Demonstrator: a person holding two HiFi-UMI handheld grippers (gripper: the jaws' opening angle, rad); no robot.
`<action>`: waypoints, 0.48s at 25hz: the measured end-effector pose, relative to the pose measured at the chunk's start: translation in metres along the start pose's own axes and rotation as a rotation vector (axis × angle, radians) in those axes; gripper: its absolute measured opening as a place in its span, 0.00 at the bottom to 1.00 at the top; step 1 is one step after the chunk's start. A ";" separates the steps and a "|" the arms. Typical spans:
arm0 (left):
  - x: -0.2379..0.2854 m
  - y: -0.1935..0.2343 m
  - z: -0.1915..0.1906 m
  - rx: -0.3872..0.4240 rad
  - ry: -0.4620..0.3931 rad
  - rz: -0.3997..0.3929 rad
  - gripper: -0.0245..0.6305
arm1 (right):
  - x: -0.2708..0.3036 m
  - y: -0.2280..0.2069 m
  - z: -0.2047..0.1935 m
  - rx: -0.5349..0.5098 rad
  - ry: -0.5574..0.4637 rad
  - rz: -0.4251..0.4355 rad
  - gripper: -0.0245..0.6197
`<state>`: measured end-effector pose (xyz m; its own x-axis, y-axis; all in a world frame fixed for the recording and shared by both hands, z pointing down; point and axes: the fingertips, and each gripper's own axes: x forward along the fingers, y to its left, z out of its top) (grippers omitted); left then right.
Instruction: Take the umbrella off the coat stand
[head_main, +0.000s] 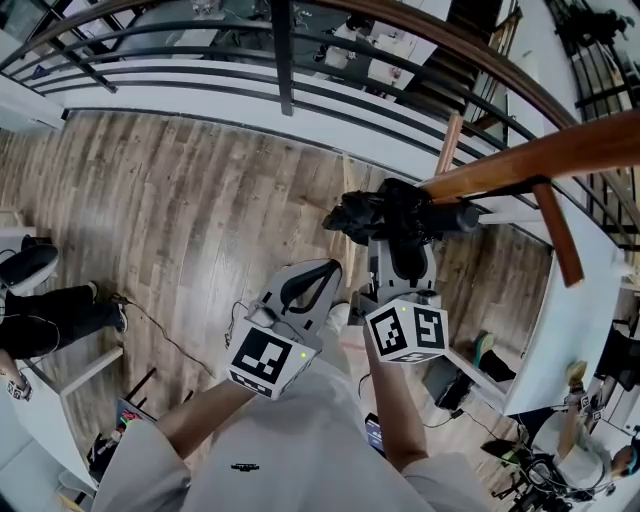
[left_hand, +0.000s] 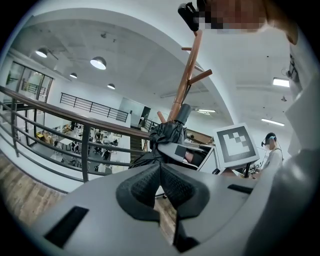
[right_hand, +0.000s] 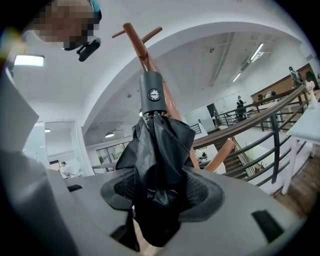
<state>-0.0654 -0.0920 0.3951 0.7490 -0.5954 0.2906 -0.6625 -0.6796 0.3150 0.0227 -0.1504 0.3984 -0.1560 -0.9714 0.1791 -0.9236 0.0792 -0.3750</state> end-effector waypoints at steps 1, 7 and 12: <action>0.001 -0.001 0.000 0.001 0.001 0.000 0.07 | -0.001 0.000 -0.001 -0.006 0.004 0.006 0.42; 0.002 -0.004 0.001 0.009 0.018 0.005 0.07 | -0.010 0.003 0.004 -0.039 0.004 0.035 0.42; -0.001 -0.009 0.010 0.014 0.004 0.012 0.07 | -0.019 0.007 0.015 -0.058 -0.003 0.052 0.42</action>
<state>-0.0597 -0.0890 0.3832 0.7412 -0.6017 0.2977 -0.6710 -0.6784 0.2992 0.0245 -0.1344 0.3789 -0.2034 -0.9663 0.1575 -0.9331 0.1426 -0.3302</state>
